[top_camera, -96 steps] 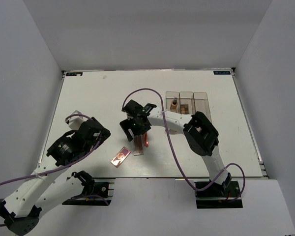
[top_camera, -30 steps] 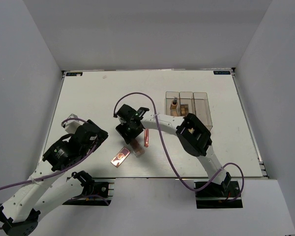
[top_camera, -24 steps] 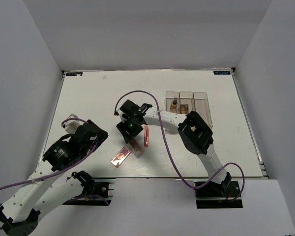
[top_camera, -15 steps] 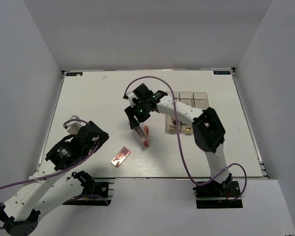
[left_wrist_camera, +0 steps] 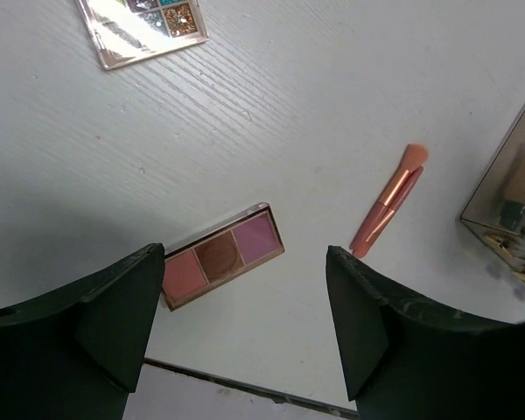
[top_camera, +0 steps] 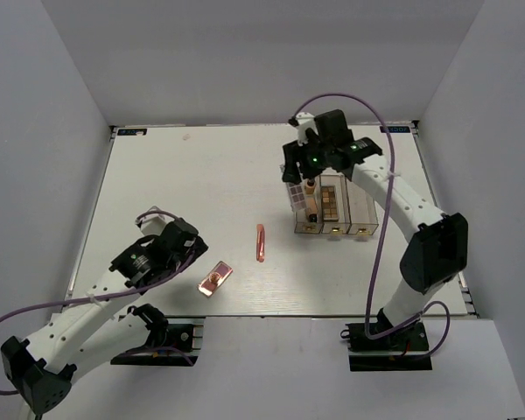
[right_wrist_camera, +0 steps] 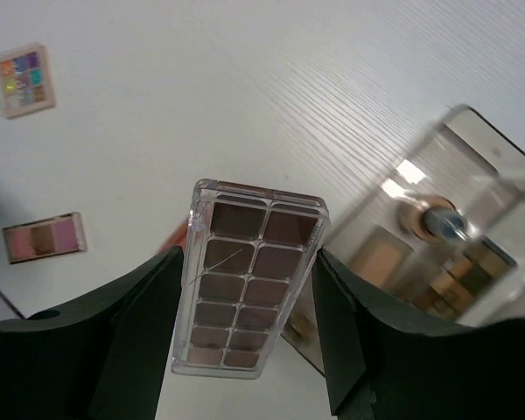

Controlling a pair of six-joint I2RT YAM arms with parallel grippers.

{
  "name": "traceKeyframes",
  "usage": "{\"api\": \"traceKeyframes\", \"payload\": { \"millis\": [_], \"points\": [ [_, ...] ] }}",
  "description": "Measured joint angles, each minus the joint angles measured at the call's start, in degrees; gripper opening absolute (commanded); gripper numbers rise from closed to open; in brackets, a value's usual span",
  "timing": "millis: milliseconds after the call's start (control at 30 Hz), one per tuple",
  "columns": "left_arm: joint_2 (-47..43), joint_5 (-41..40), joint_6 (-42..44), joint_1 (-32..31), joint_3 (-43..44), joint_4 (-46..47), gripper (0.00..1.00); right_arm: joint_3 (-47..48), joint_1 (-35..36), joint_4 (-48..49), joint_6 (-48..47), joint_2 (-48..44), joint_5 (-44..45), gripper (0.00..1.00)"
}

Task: Organize the makeup

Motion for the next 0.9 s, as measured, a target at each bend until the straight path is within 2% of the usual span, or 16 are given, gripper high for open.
{"api": "traceKeyframes", "payload": {
  "millis": [167, 367, 700, 767, 833, 867, 900],
  "points": [
    [2.1, 0.9, 2.1, 0.0, -1.1, 3.7, 0.85, -6.4, -5.8, 0.6, -0.1, -3.5, 5.8, 0.05],
    [4.9, 1.2, 5.0, 0.0, -1.2, 6.8, 0.85, -7.5, -10.3, 1.6, 0.3, -3.0, 13.0, 0.03],
    [7.2, 1.7, 7.1, 0.0, -1.2, 8.7, 0.85, -5.6, -14.7, 2.7, 0.4, 6.8, 18.3, 0.09],
    [7.0, 1.7, 7.1, 0.0, -1.2, 8.9, 0.85, -4.9, -15.1, 2.7, 0.4, 8.8, 18.4, 0.15],
    [7.0, 1.7, 7.1, 0.0, -1.2, 9.0, 0.85, -4.3, -15.3, 2.7, 0.4, 10.3, 18.6, 0.27],
    [7.0, 1.7, 7.2, 0.0, -1.2, 9.0, 0.85, -3.9, -15.3, 2.6, 0.4, 11.0, 18.6, 0.43],
    [7.0, 1.7, 7.2, 0.0, -1.2, 9.0, 0.85, -3.5, -15.3, 2.6, 0.4, 11.6, 18.6, 0.51]
  ]
}}
